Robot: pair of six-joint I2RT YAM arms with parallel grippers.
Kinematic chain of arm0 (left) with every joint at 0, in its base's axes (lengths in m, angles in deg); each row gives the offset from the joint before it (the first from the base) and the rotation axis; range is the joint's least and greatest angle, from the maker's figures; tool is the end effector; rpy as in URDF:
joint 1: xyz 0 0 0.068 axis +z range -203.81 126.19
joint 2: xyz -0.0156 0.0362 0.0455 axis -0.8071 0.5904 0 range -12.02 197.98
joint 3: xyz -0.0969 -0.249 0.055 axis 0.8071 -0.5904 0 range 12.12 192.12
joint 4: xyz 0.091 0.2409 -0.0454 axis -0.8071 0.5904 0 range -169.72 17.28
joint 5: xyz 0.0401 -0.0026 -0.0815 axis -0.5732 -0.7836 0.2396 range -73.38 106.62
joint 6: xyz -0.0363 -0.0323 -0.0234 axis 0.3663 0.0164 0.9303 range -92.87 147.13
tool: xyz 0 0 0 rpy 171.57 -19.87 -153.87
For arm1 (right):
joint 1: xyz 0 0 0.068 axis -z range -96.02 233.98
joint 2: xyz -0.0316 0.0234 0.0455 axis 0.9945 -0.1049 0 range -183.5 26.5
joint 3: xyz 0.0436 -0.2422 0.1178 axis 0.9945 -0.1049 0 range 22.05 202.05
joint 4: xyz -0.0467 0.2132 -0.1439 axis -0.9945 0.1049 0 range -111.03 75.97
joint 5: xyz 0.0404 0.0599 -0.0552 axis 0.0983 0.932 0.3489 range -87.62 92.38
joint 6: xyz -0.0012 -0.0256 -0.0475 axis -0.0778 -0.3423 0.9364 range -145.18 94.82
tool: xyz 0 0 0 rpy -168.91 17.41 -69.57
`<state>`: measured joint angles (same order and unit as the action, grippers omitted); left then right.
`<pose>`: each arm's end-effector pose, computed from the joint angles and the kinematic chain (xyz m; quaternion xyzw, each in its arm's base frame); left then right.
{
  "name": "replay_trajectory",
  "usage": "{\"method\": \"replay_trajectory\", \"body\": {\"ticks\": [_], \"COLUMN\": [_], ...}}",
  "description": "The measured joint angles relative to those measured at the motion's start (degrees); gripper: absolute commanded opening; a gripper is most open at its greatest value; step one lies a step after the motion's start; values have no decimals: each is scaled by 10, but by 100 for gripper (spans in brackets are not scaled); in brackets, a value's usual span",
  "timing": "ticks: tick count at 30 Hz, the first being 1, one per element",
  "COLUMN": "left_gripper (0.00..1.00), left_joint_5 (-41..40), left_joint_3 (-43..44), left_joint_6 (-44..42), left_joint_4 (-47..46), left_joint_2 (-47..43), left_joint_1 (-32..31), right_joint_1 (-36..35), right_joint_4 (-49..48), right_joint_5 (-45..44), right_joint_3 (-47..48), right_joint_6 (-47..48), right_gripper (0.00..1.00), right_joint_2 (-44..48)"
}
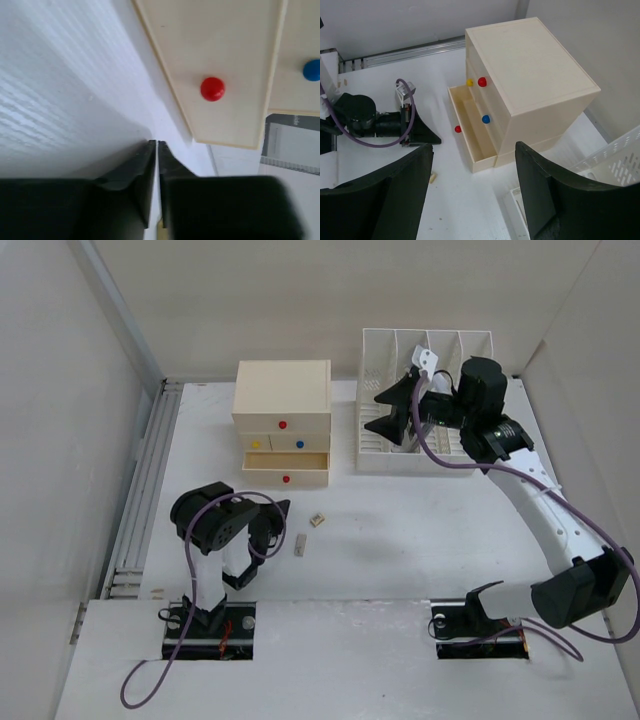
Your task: Organize the desk
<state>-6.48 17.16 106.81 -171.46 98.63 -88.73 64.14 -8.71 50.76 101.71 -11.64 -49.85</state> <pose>0.1791 -0.1079 0.0827 -0.4078 0.6663 -0.4232 0.4590 0.2686 0.1252 0.4288 -0.4541 0.5881 0.3437 0.5743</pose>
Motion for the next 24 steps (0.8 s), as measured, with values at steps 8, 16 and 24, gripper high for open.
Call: {"method": "replay_trajectory", "body": {"ticks": [8, 16, 24], "left_gripper": [68, 57, 2], "left_joint_5": [11, 23, -23], "left_joint_3": [1, -17, 167], "left_joint_6": [-40, -166, -375], "left_joint_4": [-9, 143, 388], "left_joint_2": [-56, -250, -563], "left_joint_1": [-4, -29, -113], "right_joint_1": [0, 0, -49], "right_joint_4": [0, 14, 94], "right_joint_5": [4, 5, -60], "right_joint_3": [0, 0, -2], "right_joint_6": [0, 40, 221], "right_gripper": [76, 56, 30], "right_joint_2": [-4, -29, -66]}}
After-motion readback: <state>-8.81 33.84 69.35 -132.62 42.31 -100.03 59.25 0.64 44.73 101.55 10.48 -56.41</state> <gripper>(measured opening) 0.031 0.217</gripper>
